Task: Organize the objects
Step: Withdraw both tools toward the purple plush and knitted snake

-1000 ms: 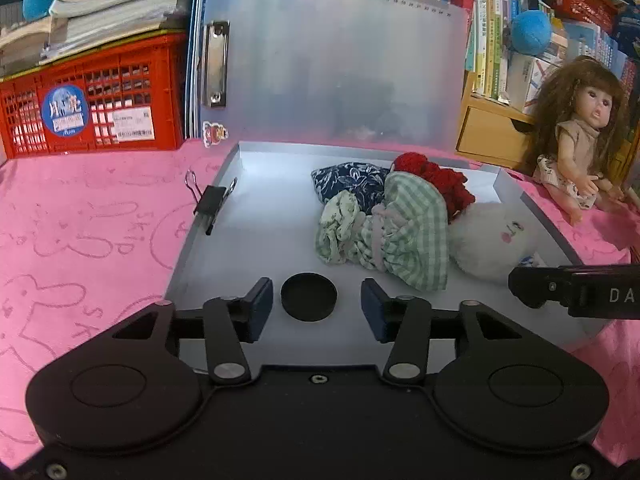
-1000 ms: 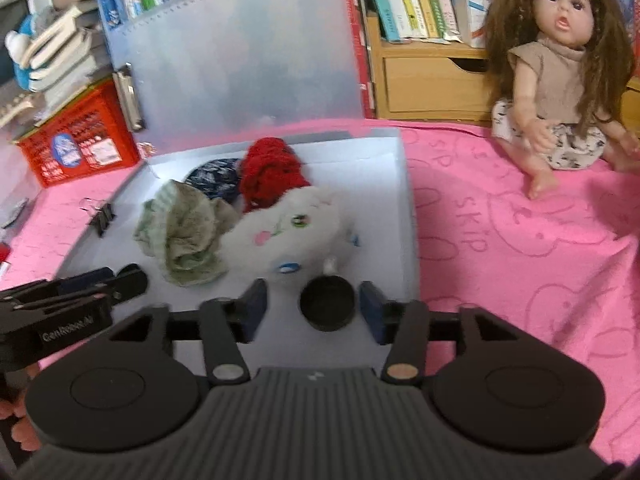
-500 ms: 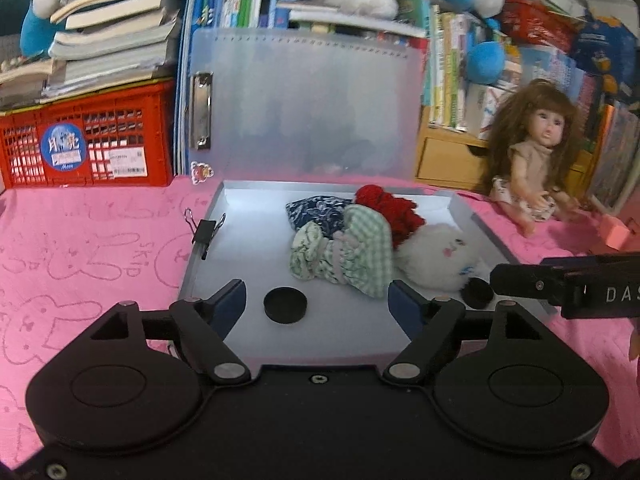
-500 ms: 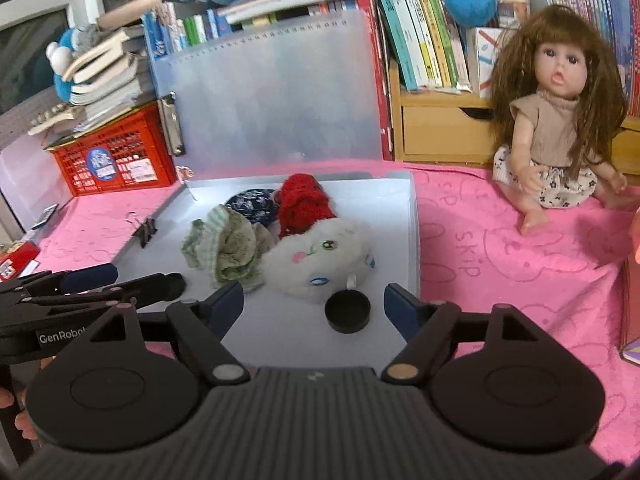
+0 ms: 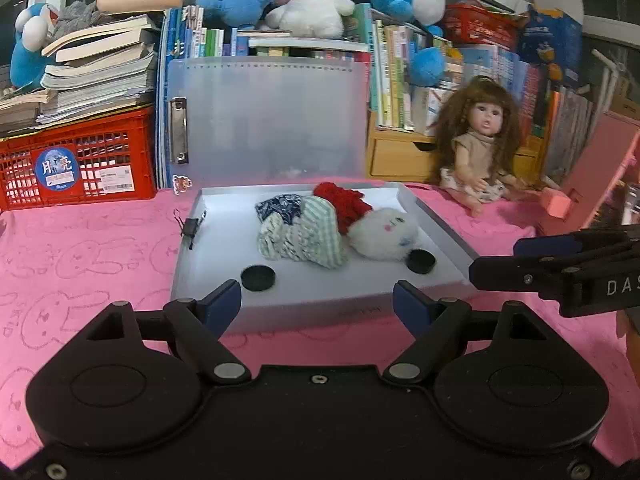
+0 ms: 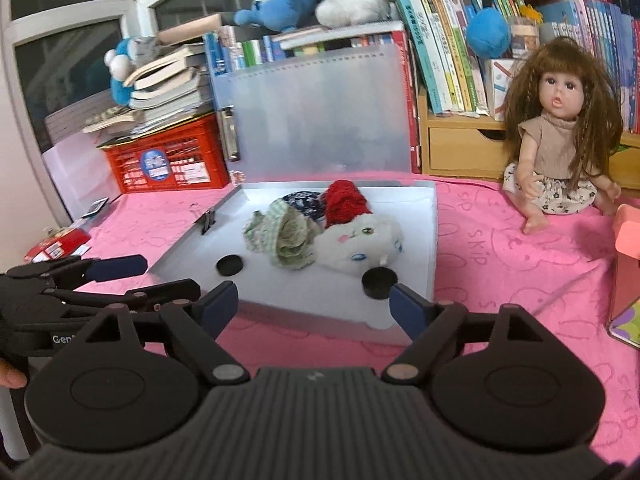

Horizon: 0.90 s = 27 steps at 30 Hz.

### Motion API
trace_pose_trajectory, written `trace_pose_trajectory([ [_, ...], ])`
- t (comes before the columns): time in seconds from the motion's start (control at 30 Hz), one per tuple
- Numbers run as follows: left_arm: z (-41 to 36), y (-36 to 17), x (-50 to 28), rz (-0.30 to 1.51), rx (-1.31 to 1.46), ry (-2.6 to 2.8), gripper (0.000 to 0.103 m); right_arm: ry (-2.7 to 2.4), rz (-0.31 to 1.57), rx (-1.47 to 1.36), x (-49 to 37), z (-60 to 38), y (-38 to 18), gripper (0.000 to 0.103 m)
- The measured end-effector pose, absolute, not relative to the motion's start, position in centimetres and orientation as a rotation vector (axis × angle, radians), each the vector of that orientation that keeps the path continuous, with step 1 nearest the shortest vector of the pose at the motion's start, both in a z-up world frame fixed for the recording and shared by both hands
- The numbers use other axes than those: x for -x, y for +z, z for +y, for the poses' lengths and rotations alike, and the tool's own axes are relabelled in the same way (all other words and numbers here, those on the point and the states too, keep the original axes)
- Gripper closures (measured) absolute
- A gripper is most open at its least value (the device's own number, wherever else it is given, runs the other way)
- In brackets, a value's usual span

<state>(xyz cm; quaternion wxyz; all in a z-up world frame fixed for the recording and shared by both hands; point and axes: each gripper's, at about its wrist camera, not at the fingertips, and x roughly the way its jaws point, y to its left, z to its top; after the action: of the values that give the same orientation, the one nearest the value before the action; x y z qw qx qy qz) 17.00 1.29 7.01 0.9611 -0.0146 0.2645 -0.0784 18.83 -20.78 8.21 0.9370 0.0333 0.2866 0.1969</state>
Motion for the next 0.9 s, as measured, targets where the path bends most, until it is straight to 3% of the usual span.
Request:
trace_pose_trajectory([
  [0.9, 0.7, 5.2, -8.0, 0.555, -0.011, -0.227, 0.018, 0.421, 0.601, -0.028, -11.2, -22.3, 5.2, 0.012],
])
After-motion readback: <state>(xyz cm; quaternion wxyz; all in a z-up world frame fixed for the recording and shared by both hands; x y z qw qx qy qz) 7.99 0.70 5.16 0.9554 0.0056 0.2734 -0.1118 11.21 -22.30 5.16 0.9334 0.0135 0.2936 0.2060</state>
